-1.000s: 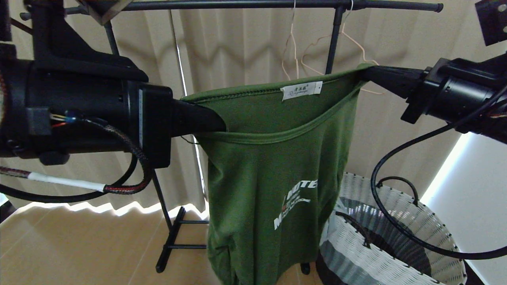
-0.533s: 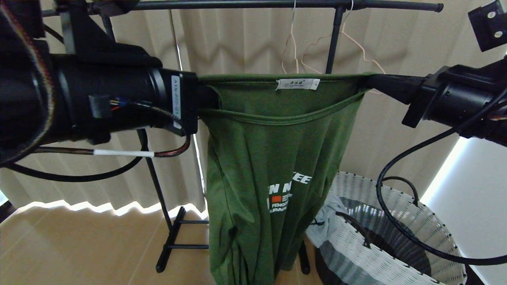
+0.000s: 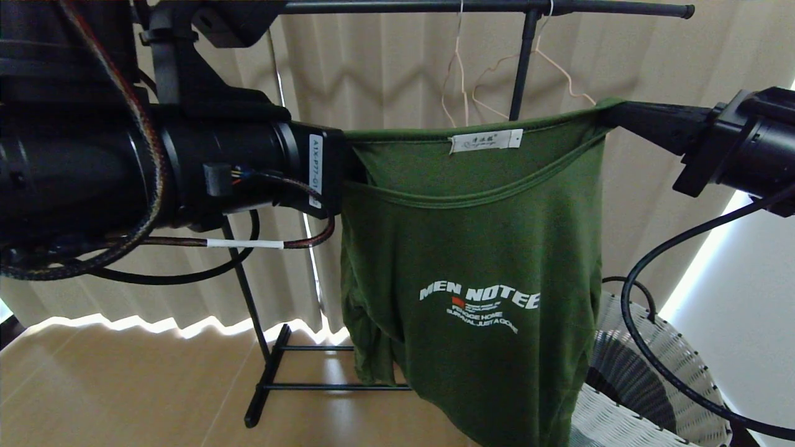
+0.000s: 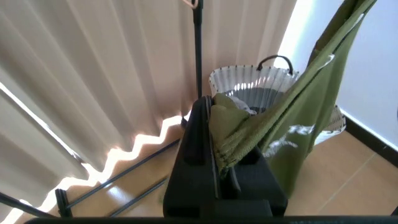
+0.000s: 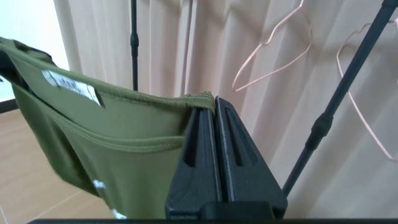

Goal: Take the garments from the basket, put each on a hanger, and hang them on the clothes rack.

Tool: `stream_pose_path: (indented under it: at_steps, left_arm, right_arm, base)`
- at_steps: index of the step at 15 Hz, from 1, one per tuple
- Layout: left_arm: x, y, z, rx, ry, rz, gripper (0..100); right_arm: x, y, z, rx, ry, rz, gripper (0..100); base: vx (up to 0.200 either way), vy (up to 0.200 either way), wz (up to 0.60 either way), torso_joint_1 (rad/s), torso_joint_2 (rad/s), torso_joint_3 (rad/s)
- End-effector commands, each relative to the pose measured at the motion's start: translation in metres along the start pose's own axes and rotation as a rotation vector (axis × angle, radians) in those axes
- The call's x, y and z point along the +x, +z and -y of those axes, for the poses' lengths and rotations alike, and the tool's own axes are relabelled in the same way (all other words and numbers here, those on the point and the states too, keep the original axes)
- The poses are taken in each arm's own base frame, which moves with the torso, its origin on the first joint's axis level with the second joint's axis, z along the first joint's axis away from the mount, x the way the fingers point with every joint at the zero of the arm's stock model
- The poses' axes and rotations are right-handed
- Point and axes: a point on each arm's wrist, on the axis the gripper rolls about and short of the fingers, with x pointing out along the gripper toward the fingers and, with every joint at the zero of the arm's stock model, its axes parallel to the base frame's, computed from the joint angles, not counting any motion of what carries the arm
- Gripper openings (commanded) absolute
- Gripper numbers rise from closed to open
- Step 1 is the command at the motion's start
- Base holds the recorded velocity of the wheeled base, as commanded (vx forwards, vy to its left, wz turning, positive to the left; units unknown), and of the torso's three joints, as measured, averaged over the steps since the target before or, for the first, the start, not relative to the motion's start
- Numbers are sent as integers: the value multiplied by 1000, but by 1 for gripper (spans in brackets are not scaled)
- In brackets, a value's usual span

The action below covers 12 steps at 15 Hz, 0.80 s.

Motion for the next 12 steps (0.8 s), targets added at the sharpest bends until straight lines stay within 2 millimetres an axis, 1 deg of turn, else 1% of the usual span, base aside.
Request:
stream_pose_path:
  at_steps: [1,3,12]
  left_arm:
    - [-10,7,-2,-5,0,35,0]
    - [-14,8,-2,-6,0,43,0]
    - [-14,6,-2,-4,-1,35,0]
  right_arm:
    - [-1,3,0,-3,1,9,0]
    - [-1,3,0,-3,1,8,0]
    - [-2,0,-1,1,1,-2,0]
  base:
    - [0,0,0,0,0,0]
    - [0,0,0,0,0,0]
    - [0,0,0,0,0,0]
